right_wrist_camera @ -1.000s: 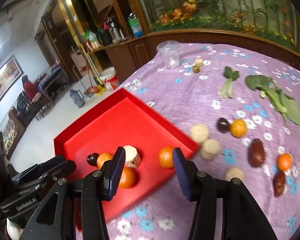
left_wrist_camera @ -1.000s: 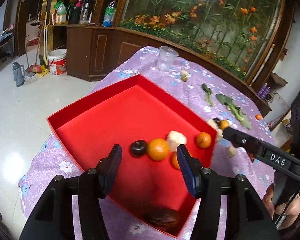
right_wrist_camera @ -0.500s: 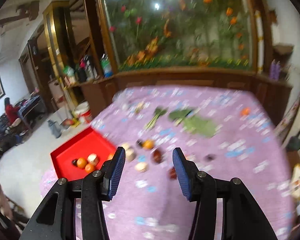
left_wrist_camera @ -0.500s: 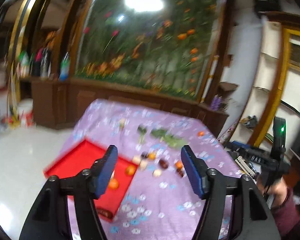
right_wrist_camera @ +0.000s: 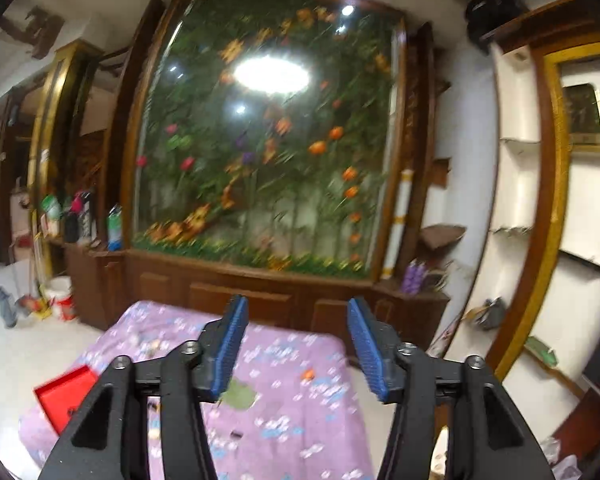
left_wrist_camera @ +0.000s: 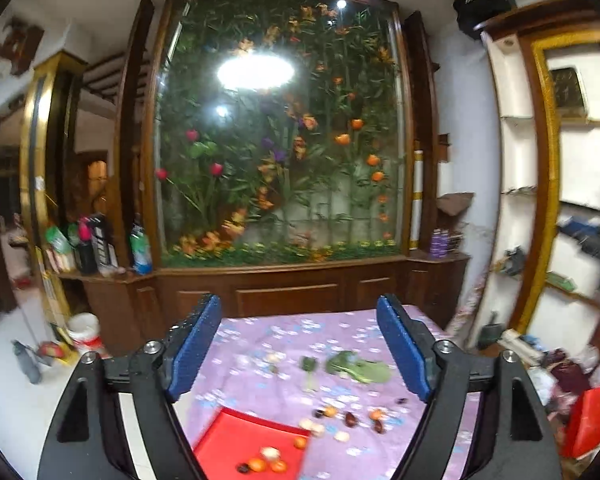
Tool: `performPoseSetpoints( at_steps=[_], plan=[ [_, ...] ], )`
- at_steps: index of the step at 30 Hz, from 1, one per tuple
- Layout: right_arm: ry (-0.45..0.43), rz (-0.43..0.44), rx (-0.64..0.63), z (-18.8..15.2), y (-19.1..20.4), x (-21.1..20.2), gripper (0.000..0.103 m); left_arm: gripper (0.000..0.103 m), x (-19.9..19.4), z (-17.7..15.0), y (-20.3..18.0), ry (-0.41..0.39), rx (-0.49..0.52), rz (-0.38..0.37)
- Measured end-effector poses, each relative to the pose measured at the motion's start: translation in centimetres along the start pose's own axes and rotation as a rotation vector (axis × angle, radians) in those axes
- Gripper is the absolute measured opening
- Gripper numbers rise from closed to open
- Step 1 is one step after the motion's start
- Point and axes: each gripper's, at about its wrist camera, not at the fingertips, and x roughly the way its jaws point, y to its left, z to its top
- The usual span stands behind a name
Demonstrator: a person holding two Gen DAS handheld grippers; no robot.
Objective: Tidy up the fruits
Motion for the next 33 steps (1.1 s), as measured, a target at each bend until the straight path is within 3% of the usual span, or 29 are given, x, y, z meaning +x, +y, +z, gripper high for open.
performPoseSetpoints(
  at_steps=[3, 5, 10, 15, 16, 18, 20, 22, 26, 33],
  plan=[
    [0.023, 0.017, 0.003, -0.3, 0.3, 1.1, 0.069, 0.088, 3.0, -1.3, -0.3, 0.037, 0.023, 0.021],
    [0.062, 0.048, -0.005, -2.2, 1.0, 2.8, 0.070, 0.088, 6.0, -3.6, -0.8, 0.103, 0.012, -0.020],
    [0.299, 0.183, -0.016, -11.9, 4.6, 11.6, 0.072, 0.088, 15.1, -11.5, -3.1, 0.296, -0.031, -0.125],
    [0.515, 0.355, 0.035, -24.8, 9.2, 20.2, 0.070, 0.087, 24.4, -20.5, -4.9, 0.494, -0.132, -0.251],
    [0.547, 0.388, 0.056, -26.8, 10.0, 21.3, 0.065, 0.085, 25.7, -22.1, -5.3, 0.518, -0.141, -0.272],
    [0.627, 0.471, 0.128, -30.9, 11.5, 24.0, 0.058, 0.059, 29.0, -25.3, -6.2, 0.577, -0.159, -0.298],
    [0.683, 0.498, 0.161, -33.8, 13.4, 26.5, 0.054, 0.051, 32.0, -27.9, -7.0, 0.652, -0.200, -0.325],
    [0.706, 0.499, 0.161, -35.9, 14.8, 28.1, 0.048, 0.050, 34.3, -30.2, -7.4, 0.704, -0.245, -0.326],
    [0.721, 0.511, 0.167, -37.7, 16.2, 30.5, 0.048, 0.050, 37.9, -33.4, -8.0, 0.775, -0.306, -0.317],
    [0.748, 0.541, 0.203, -40.1, 16.5, 32.2, 0.048, 0.050, 41.5, -36.0, -10.0, 0.832, -0.270, -0.301]
  ],
)
